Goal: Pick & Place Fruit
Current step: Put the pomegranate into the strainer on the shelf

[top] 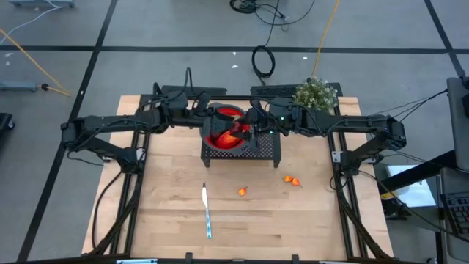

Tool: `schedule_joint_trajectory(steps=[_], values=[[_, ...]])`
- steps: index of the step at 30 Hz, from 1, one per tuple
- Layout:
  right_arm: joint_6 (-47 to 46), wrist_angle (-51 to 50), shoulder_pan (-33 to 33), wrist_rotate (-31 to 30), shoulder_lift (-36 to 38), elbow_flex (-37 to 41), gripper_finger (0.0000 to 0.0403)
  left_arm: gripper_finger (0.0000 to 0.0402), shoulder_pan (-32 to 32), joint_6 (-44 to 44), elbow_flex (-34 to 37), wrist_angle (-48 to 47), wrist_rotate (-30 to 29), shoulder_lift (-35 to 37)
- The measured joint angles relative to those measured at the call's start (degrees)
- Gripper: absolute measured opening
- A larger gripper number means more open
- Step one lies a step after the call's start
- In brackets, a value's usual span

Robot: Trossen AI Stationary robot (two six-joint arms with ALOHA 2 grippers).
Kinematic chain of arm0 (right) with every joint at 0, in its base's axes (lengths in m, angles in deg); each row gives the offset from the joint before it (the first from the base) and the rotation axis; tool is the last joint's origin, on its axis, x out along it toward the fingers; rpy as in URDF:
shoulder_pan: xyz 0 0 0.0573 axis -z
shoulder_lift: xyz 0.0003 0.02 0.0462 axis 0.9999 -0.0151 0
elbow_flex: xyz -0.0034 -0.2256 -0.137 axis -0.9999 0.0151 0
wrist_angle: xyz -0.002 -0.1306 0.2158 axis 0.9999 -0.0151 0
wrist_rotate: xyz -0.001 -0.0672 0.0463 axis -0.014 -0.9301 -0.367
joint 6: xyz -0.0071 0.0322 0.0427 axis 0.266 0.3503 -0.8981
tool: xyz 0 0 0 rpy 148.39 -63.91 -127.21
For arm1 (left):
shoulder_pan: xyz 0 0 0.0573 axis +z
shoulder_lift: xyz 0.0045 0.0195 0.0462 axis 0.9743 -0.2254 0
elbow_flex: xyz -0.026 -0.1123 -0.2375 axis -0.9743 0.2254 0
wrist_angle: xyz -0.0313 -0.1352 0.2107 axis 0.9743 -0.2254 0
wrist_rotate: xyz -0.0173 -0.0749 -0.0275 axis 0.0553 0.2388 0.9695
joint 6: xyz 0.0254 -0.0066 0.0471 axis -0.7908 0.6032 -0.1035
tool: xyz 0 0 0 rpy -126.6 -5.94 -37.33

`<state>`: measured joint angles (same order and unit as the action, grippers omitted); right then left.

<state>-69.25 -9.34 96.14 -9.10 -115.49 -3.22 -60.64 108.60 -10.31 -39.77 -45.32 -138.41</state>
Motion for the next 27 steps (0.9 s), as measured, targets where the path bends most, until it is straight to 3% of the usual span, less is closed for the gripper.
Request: schedule_joint_trajectory(steps=[27], values=[[-1.6,1.8,0.0,0.0,0.0,0.0,0.0187,0.0317,-0.6,1.4,0.0,2.5,1.2,-1.3]])
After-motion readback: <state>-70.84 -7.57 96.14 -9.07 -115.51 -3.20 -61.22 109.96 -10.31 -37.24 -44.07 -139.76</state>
